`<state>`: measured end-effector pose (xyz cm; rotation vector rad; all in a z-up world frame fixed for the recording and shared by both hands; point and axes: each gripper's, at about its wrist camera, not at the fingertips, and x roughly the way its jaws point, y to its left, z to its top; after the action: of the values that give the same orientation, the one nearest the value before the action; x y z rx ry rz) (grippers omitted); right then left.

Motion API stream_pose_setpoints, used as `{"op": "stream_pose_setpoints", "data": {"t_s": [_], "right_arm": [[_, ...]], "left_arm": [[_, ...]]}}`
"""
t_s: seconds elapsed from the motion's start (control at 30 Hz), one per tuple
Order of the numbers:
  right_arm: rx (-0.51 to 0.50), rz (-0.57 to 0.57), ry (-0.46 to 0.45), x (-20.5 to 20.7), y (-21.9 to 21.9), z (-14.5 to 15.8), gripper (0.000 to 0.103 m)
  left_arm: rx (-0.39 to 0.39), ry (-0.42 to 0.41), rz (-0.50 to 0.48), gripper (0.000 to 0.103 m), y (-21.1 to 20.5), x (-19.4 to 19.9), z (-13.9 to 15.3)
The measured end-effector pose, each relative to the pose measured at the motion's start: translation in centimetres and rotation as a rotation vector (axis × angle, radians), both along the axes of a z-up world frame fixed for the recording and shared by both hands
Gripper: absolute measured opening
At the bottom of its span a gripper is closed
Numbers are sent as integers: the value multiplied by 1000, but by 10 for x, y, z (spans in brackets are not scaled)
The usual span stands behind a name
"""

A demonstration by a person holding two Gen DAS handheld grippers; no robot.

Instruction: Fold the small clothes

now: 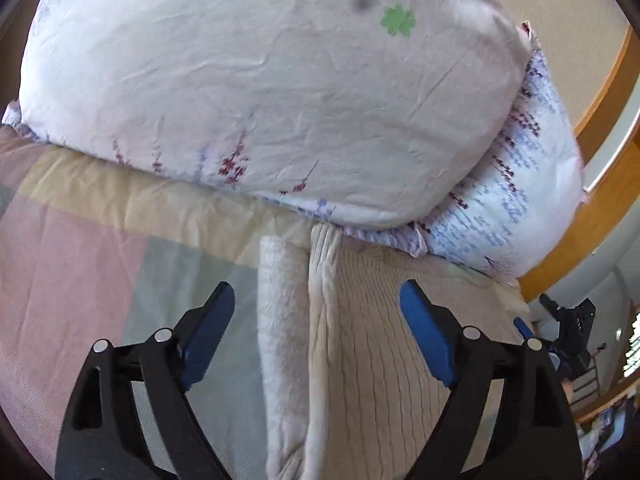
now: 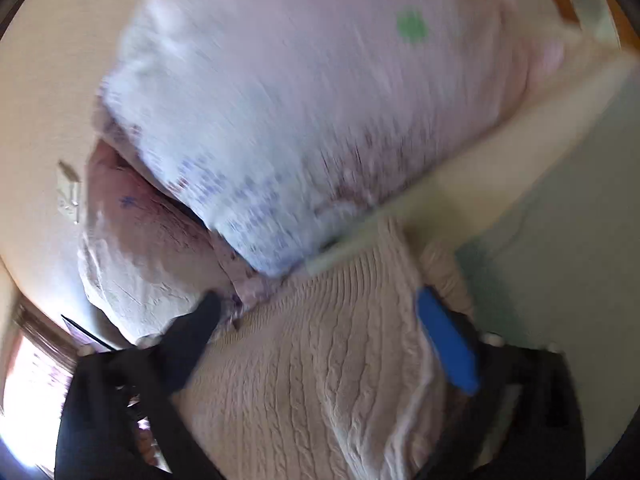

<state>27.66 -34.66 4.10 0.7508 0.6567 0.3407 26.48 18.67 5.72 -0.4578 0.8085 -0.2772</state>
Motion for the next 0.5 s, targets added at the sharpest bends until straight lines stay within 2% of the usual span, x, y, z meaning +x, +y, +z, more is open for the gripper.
{"op": "stream_pose_setpoints", "data": {"t_s": [0.1,0.2,0.27,0.3,0.33,0.37,0.4,0.43,0.5], "right_arm": [[9,43,-12,-5,-2,9,102],[55,76,26,-3,-3,3,102],[64,89,50,-4,-1,-3,102],[60,93,57,-6,-1,-5,102],[58,96,61,-9,-1,-6,102],[61,101,66,-11,-3,-8,102],[67,106,69,-14,-5,-7,102],[72,111,70,-19,-9,-5,102],[81,121,64,-27,-17,-3,102]], "left_arm": [[-72,86,-33,82,11,-1,-16],[-137,170,-81,73,4,6,-40],[-171,205,-75,66,0,11,-53],[-201,213,-59,60,1,13,-59],[-229,200,-38,50,4,14,-62],[-259,217,-34,36,6,17,-66],[-312,246,-20,26,9,19,-74],[-380,260,4,22,12,18,-79],[-427,225,-9,19,9,12,-67]]}}
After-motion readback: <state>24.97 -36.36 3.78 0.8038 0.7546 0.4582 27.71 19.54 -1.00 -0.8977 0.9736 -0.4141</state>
